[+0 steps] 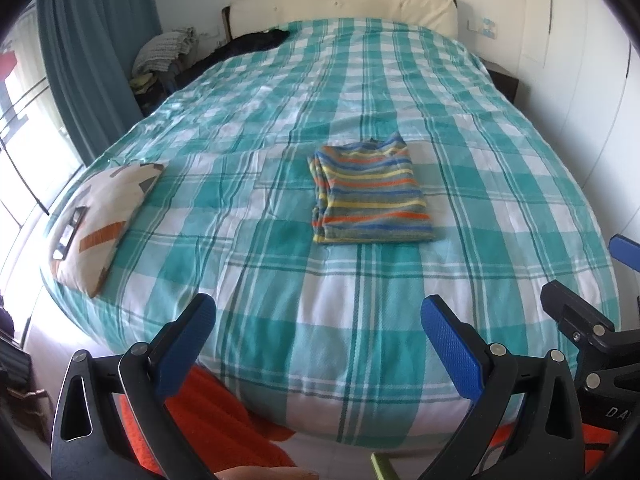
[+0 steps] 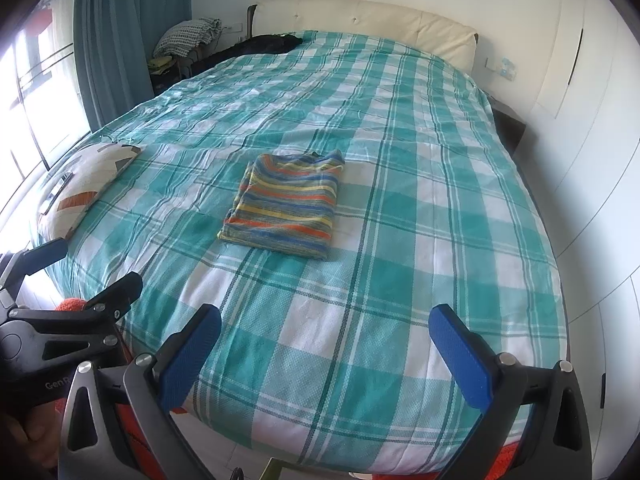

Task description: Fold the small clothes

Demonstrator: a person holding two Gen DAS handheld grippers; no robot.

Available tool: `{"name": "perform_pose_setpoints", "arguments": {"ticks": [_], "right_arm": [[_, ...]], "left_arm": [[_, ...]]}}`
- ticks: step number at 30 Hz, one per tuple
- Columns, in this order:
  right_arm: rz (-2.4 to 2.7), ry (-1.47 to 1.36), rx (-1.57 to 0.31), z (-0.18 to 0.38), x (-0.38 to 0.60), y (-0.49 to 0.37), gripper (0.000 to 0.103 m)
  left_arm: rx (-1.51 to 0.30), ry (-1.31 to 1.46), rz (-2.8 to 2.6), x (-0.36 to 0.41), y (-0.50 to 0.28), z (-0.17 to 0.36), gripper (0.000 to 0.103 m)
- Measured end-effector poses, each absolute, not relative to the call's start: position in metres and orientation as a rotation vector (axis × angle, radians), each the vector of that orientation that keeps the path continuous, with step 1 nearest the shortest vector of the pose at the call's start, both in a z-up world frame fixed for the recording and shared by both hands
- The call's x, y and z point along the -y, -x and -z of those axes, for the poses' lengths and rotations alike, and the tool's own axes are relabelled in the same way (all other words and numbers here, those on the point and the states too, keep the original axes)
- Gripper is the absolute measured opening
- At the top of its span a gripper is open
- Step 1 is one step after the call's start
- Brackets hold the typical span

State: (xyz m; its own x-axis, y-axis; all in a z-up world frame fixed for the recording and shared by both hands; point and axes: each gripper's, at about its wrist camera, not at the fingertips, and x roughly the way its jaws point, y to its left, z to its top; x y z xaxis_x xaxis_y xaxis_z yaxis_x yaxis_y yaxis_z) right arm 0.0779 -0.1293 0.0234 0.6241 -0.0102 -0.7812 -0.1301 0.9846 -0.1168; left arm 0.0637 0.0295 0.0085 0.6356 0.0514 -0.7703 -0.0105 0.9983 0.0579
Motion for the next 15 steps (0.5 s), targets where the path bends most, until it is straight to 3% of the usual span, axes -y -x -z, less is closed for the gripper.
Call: {"name": "perform_pose_setpoints", "arguments": {"ticks": [15], "right_arm": [[-0.059,0.162,-0.888,-0.0263,0.1313,-0.0786,0.102]], "left_arm": [[-0.869,-0.022,-0.004,-0.0283,-0.0618,-0.0138,0.103]]}}
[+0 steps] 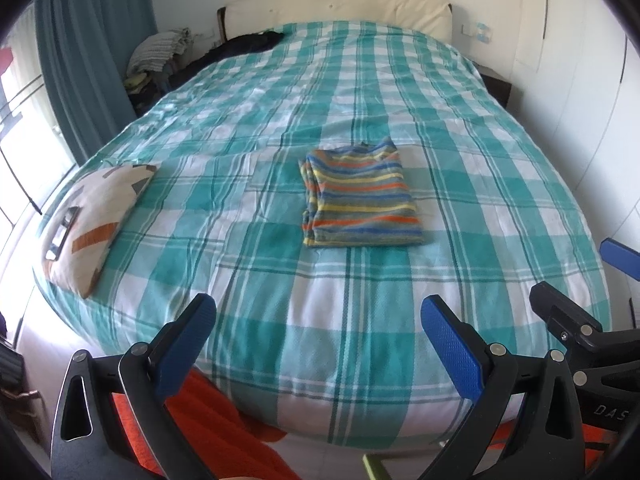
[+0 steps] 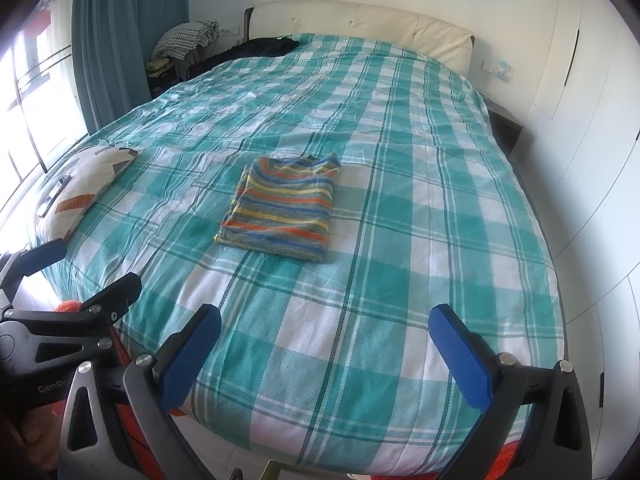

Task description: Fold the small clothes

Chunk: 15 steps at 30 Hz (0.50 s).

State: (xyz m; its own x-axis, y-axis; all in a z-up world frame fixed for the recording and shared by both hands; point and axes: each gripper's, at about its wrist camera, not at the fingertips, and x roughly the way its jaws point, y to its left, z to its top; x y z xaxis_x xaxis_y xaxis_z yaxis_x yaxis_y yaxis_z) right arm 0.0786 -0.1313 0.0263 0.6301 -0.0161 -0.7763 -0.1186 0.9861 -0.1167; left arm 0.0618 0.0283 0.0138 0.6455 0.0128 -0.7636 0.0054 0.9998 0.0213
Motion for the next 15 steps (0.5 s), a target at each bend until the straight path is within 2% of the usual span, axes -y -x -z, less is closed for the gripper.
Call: {"name": "perform_pose_setpoints", "arguments": {"ticks": [15], "right_arm": [[-0.047,0.148,-0.878,-0.0295,0.1359,-0.077,0.102]], "left_arm": [[-0.822,-0.05,-0.027,-0.0309,-0.0596,-0.0205,0.102]]}}
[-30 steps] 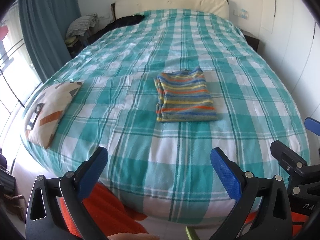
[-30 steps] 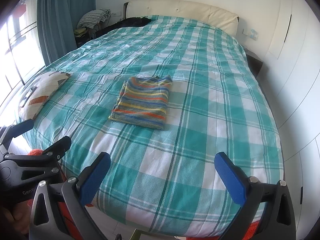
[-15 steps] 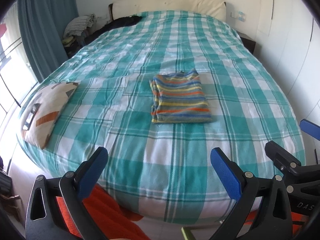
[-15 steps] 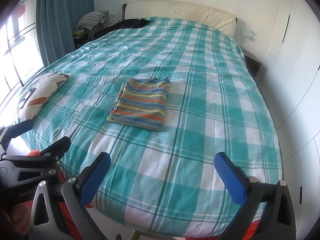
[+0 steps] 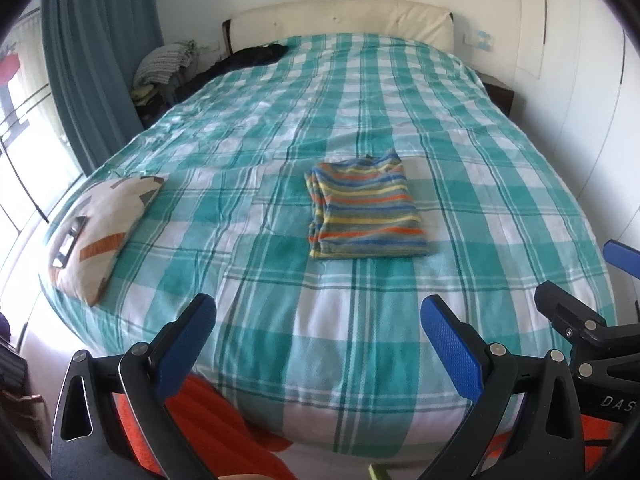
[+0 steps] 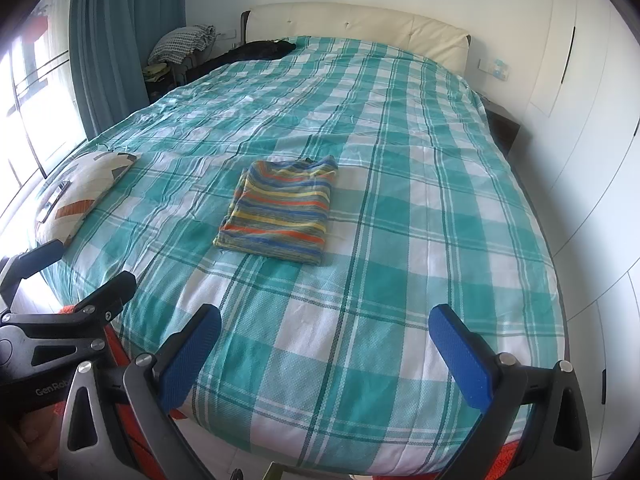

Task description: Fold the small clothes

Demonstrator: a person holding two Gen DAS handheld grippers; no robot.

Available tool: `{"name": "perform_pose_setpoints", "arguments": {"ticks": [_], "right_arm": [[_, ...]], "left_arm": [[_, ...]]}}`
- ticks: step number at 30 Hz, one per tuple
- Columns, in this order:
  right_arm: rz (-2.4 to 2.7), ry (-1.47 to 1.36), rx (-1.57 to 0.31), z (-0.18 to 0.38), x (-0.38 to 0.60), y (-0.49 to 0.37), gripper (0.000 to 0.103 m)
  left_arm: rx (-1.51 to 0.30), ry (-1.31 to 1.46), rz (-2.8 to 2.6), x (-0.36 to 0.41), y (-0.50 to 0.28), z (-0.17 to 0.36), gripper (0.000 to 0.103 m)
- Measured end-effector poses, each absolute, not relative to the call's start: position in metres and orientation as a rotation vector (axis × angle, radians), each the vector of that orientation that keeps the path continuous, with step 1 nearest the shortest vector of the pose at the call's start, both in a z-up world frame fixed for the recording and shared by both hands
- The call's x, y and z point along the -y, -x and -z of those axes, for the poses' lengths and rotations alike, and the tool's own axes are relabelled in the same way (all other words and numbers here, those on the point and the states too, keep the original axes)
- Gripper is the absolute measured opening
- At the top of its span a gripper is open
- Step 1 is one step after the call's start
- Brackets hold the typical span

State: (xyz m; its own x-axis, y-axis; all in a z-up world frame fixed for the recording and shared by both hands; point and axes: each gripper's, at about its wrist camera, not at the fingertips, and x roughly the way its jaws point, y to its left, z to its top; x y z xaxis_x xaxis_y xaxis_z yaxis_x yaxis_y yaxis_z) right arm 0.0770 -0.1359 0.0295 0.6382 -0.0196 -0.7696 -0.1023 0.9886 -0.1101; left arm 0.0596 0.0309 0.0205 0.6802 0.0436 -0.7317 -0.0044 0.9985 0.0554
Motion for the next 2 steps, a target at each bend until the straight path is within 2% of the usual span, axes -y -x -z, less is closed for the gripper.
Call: {"name": "perform_pose_setpoints", "arguments": {"ticks": [2], "right_arm": [[-0.046,0.147,-0.878,-0.029,0.1357,-0.0766,0.102]], "left_arm": [[-0.815,-0.06,-0.035,-0.0314,-0.0593,-0.0217,0.102]]}}
